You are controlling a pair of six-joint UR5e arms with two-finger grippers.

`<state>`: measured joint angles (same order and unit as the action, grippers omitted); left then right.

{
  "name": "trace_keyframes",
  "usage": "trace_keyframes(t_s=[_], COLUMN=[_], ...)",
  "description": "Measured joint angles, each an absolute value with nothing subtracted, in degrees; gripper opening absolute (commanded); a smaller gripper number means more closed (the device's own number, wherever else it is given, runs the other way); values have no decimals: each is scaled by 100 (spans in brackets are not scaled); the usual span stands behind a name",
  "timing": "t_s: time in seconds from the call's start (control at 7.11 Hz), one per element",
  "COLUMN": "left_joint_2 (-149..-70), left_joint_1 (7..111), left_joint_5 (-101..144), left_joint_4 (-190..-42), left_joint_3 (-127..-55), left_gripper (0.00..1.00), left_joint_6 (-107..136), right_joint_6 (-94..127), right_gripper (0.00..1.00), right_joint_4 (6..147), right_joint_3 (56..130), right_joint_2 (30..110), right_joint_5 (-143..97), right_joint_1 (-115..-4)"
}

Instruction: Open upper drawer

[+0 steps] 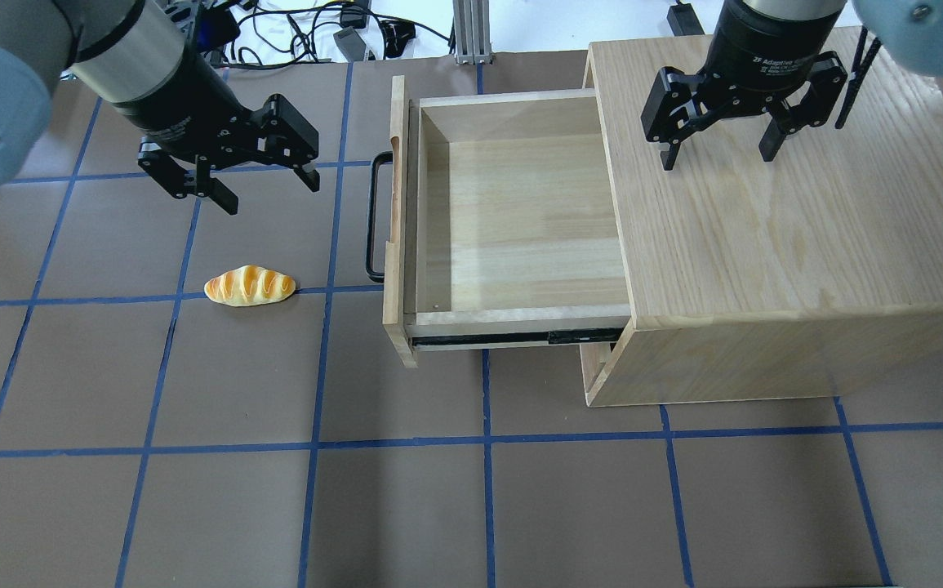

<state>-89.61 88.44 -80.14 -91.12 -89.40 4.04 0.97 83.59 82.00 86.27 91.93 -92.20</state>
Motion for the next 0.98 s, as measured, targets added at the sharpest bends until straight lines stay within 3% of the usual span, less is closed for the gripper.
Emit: trace_keyframes(t_s=[0.56,0.98], left_joint_2=[-8983,-9040], left_joint_1=[8863,8862], left_joint_5=[-9188,-9151], left_joint_4=[-8319,-8328], left_joint_3=[-9114,-8843], left_gripper=[100,100], left_joint_6=[-88,-175], right_joint_6=[97,97], right_gripper=[100,100], right_joint_4=[8358,8359], right_joint_3=[8200,8200], right_joint_2=[8622,8626], right_joint_5=[9193,9193], right_joint_1=[-9220,-9220])
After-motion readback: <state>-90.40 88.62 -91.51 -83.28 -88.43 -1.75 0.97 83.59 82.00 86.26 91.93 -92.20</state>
